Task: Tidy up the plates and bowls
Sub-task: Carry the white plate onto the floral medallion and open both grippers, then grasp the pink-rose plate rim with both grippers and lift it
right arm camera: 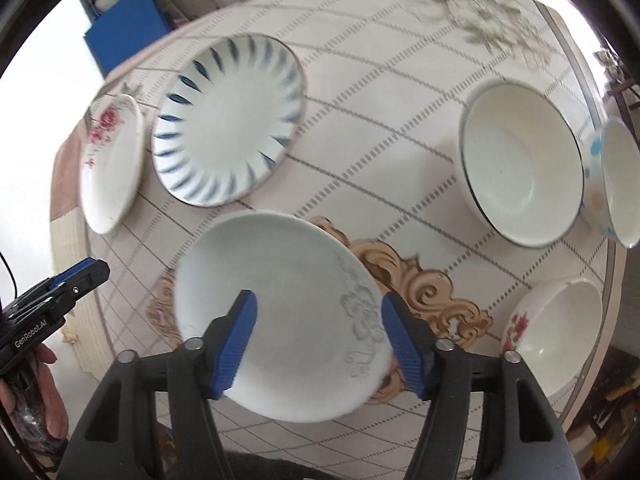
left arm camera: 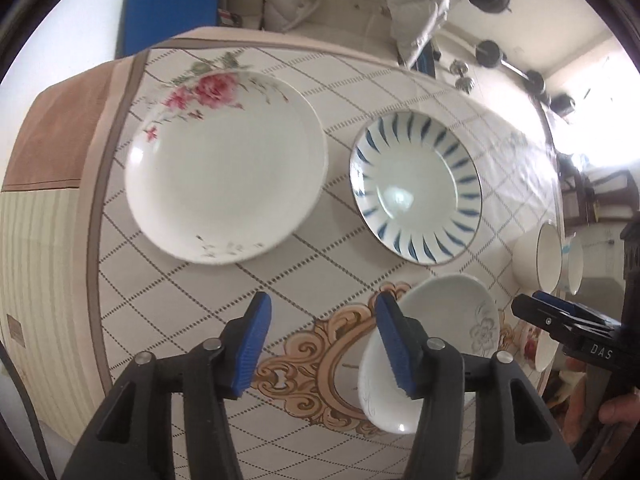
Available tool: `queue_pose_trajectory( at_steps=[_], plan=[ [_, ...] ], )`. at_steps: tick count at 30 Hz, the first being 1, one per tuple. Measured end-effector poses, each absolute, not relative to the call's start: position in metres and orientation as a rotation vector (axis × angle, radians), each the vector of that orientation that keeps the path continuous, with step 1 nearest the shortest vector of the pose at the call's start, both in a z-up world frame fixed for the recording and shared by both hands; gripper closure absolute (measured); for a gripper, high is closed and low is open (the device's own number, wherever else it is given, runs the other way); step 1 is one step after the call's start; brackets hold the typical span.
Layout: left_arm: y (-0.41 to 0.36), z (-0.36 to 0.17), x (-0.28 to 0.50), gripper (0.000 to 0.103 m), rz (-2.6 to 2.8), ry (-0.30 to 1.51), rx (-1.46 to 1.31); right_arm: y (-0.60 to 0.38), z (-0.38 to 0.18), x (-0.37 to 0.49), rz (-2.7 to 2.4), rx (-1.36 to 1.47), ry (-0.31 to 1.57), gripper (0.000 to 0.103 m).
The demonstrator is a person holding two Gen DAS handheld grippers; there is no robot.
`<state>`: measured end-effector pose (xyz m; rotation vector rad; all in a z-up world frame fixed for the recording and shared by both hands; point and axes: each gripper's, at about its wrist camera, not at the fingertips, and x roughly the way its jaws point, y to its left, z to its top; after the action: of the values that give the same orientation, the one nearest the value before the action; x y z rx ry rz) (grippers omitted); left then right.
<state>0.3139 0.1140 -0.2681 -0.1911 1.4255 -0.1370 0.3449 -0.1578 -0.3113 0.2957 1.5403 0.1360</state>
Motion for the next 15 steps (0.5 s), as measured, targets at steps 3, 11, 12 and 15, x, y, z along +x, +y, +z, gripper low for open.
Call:
queue_pose_trajectory(
  at_steps=[3, 11, 12, 15],
  plan=[
    [0.158, -0.259, 0.332, 0.047, -0.049, 1.35, -0.248, -0.115, -0.289, 0.379, 0.238, 0.331, 1.44, 0.015],
    [0.26, -0.316, 0.377, 0.047, 0.112, 1.435, -0.461, -0.006, -0.309, 0.497, 0.411, 0.318, 1.512, 0.015],
    [0.268, -0.324, 0.381, 0.047, 0.115, 1.443, -0.492, 0.006, -0.318, 0.508, 0.43, 0.297, 1.528, 0.015],
    [0.284, -0.344, 0.392, 0.047, 0.112, 1.468, -0.536, 0.035, -0.343, 0.539, 0.463, 0.21, 1.58, 0.015]
  ],
)
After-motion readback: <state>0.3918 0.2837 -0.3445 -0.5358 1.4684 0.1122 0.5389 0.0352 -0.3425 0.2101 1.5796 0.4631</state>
